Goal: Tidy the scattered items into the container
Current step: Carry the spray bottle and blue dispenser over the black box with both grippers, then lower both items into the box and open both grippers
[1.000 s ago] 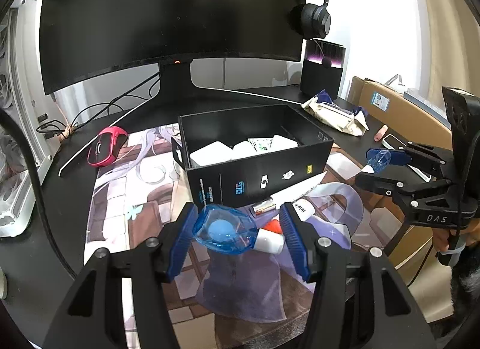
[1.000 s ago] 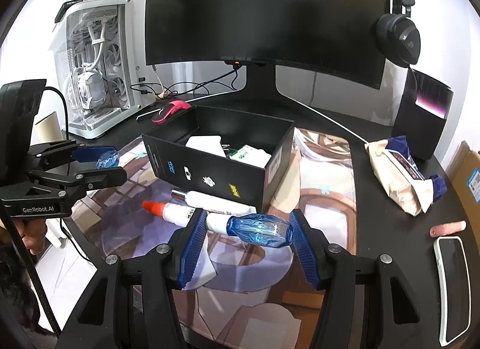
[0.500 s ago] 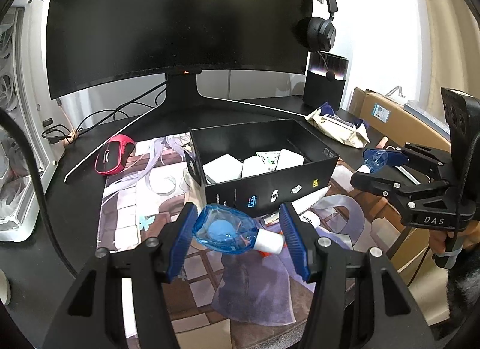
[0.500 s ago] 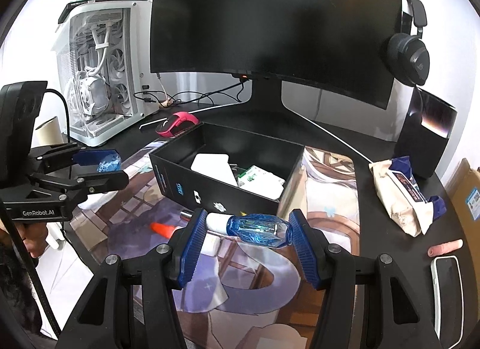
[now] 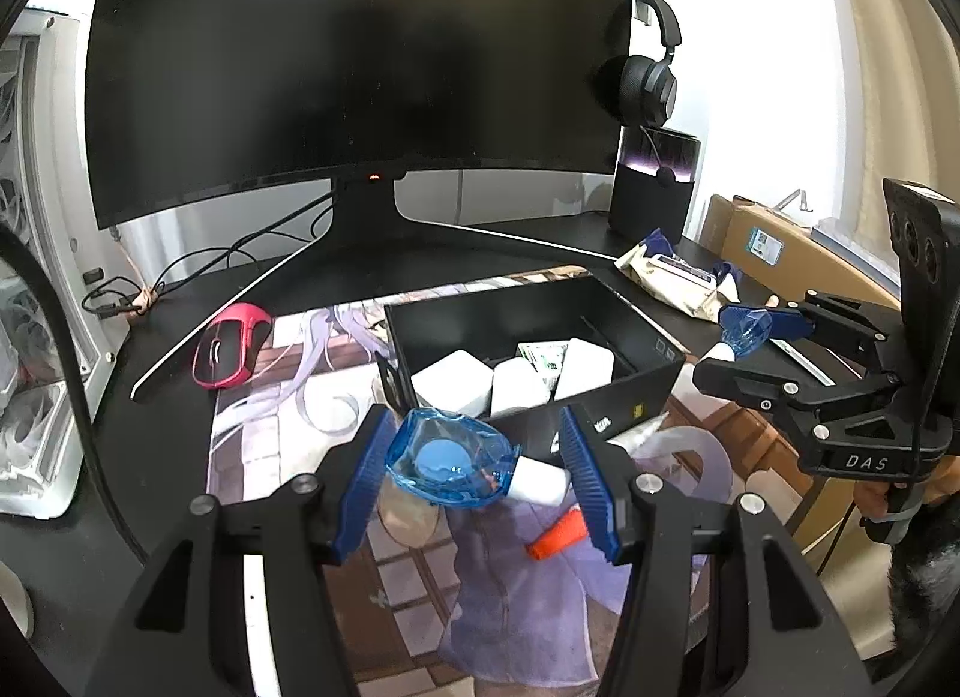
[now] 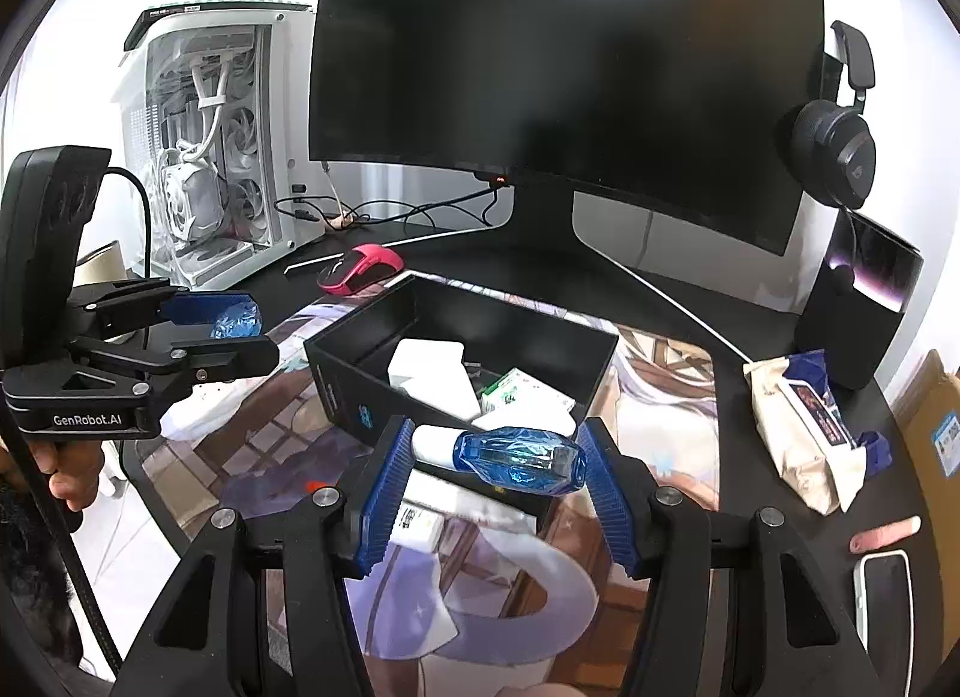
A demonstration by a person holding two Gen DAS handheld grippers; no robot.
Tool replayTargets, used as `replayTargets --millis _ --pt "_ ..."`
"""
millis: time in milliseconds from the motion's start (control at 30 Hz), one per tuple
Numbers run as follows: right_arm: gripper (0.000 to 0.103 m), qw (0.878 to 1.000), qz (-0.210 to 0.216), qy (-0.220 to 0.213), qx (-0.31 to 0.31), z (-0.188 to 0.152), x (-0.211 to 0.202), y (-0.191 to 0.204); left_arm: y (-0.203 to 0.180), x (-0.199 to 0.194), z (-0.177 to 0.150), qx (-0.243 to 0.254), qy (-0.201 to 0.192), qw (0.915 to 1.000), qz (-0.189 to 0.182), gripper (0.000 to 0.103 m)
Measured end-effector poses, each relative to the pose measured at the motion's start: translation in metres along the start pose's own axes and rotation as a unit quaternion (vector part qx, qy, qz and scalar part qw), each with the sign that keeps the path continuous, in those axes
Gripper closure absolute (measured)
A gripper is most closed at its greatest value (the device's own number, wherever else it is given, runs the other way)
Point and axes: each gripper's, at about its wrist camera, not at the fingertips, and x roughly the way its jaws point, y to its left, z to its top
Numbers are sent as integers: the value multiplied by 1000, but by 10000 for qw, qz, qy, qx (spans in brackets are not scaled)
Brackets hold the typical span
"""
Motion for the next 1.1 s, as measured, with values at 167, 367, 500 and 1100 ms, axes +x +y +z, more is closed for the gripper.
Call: replayTargets --millis 167,367,500,1100 --pt "46 10000 29 -13 -59 7 5 -2 2 6 7 -15 1 10000 13 47" --pt "46 10000 21 33 -15 9 15 -7 0 13 13 29 15 10000 -27 47" --pt "46 10000 24 0 -25 12 16 -9 -1 16 19 70 8 10000 -61 47" --pt "46 9999 96 -68 -93 25 28 -24 -13 39 42 231 84 9997 -57 47"
